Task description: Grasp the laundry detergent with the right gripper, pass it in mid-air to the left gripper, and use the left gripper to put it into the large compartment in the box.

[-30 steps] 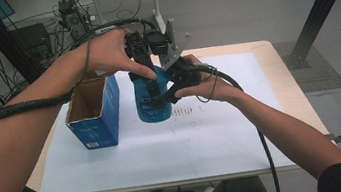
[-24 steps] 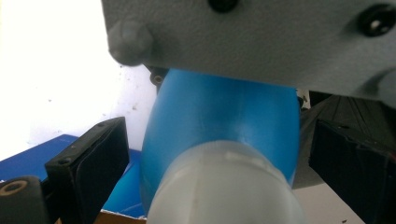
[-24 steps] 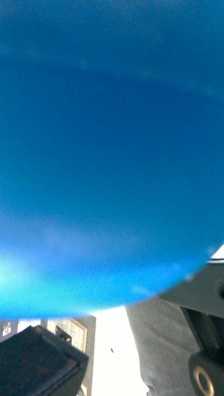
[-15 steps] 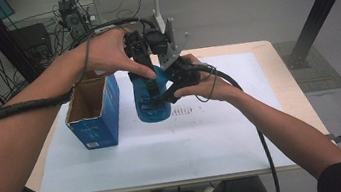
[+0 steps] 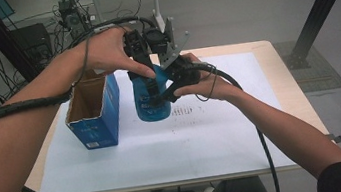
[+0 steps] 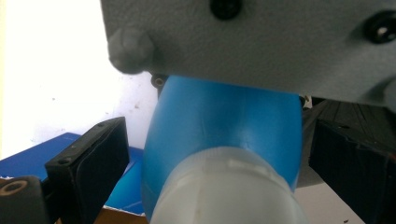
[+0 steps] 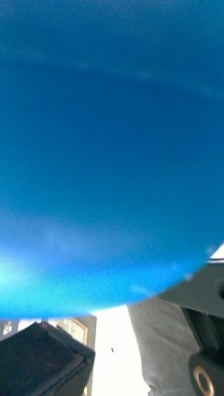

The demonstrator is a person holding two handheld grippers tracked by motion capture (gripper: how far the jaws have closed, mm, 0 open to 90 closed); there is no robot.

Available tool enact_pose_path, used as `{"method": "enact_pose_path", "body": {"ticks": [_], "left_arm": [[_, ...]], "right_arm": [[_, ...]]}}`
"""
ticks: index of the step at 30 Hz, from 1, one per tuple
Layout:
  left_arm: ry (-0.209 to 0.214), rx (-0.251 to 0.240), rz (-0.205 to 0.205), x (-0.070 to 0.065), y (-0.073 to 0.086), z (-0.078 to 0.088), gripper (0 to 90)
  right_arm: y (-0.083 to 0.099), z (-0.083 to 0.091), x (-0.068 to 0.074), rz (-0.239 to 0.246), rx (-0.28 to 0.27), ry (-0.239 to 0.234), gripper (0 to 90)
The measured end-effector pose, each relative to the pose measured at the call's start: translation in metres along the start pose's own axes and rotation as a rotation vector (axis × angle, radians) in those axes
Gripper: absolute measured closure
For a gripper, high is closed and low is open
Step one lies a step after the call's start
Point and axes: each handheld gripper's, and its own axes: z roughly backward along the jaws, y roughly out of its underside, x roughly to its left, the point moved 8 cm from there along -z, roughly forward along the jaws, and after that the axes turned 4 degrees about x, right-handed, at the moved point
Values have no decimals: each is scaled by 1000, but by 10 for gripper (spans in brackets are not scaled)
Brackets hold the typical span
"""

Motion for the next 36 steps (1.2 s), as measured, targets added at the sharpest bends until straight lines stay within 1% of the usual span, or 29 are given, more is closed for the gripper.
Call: {"method": "enact_pose_path", "body": {"ticks": [12, 15, 22, 36], "left_arm": [[-4, 7, 2, 1, 1, 0, 59], [-5, 8, 2, 0, 1, 0, 60], [-9, 7, 0, 0, 1, 1, 60], [-9, 11, -3, 0, 1, 1, 60]], "right_arm": [[0, 0, 0, -1, 1, 2, 434], [-1, 0, 2, -9, -6, -7, 434], [-1, 1, 1, 0, -4, 3, 434], [-2, 1, 2, -2, -7, 1, 434]]}}
